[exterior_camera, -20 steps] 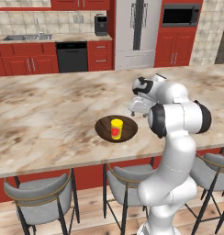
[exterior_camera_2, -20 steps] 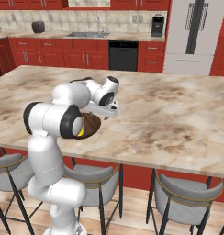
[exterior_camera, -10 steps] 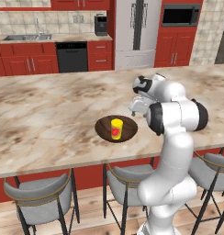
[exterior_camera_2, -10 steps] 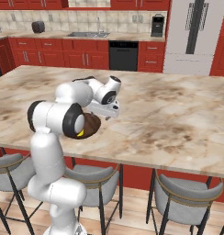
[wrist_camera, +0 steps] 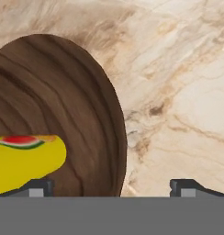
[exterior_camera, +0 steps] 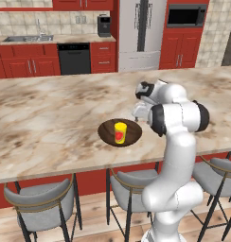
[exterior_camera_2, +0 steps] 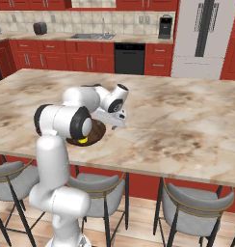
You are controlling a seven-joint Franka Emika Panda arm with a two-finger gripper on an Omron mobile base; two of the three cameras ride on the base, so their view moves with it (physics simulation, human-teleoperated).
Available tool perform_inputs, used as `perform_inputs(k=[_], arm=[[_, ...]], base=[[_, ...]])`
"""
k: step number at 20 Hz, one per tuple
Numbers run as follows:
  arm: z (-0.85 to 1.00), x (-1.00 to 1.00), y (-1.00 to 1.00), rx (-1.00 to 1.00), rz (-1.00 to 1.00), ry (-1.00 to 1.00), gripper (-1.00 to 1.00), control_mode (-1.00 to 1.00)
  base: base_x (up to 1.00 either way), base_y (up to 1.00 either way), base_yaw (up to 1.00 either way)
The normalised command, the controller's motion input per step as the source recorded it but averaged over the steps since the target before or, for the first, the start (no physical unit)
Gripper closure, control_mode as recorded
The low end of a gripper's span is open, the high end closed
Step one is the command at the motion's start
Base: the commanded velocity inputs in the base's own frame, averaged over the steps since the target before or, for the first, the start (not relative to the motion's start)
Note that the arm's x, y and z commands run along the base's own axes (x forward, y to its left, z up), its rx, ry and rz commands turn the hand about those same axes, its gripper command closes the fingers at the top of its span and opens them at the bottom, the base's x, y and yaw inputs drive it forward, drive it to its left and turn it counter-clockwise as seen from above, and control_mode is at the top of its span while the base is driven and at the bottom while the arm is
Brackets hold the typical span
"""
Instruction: Place the cup inside the bowl on the dining table and move the bowl to any counter.
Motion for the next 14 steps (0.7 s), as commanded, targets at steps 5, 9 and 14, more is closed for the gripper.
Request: perform_inputs(k=[5, 9, 14], arm=[[-0.18, 0.12, 0.00, 0.00, -0.06, 0.00, -1.00, -1.00], [-0.18, 0.11, 0.00, 0.00, -0.05, 0.00, -1.00, -1.00], [-0.29, 0.08, 0.00, 0.00, -0.05, 0.00, -1.00, -1.00]], base=[[0.00, 0.00, 0.00], [0.00, 0.00, 0.00], [0.00, 0.00, 0.00]])
